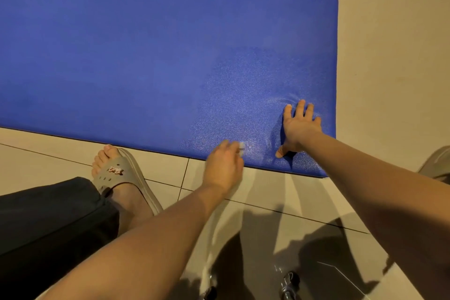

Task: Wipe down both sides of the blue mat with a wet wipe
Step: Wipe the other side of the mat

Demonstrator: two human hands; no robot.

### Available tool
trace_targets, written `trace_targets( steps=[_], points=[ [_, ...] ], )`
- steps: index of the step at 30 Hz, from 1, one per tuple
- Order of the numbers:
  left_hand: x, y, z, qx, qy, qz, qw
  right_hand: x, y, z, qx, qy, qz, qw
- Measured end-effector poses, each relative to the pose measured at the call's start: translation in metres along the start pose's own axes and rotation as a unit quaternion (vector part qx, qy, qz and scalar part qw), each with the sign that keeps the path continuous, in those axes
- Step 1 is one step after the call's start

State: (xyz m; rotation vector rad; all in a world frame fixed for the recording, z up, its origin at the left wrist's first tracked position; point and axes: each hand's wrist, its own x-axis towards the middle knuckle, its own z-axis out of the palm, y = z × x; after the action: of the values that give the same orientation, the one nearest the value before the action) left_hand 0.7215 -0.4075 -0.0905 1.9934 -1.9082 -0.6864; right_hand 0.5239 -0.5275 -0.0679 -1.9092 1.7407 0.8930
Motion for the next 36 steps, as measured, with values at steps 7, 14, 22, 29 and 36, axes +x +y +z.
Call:
trace_targets(
  steps=[7, 14, 22, 29, 36],
  points=[
    [-0.004, 0.008, 0.001, -0.02, 0.033, -0.081, 0.996, -0.006, 0.008, 0.003, 0.036, 0.012, -0.013, 0.999],
    [-0.011, 0.064, 0.043, -0.024, -0.014, -0.003, 1.0, -0.017, 0.036, 0.031, 0.177, 0.13, -0.028, 0.975],
    [-0.006, 0.061, 0.04, 0.083, -0.1, 0.186, 0.974, -0.047, 0.047, 0.06, 0.152, 0.075, -0.003, 0.986],
    [-0.005, -0.022, -0.019, 0.133, -0.065, 0.126, 0.981, -0.043, 0.022, 0.045, 0.118, 0.032, 0.047, 0.991],
    [-0.009, -0.04, -0.025, 0.055, 0.013, -0.035, 0.998, -0.041, 0.008, 0.048, 0.08, 0.04, 0.068, 0.994]
  ],
)
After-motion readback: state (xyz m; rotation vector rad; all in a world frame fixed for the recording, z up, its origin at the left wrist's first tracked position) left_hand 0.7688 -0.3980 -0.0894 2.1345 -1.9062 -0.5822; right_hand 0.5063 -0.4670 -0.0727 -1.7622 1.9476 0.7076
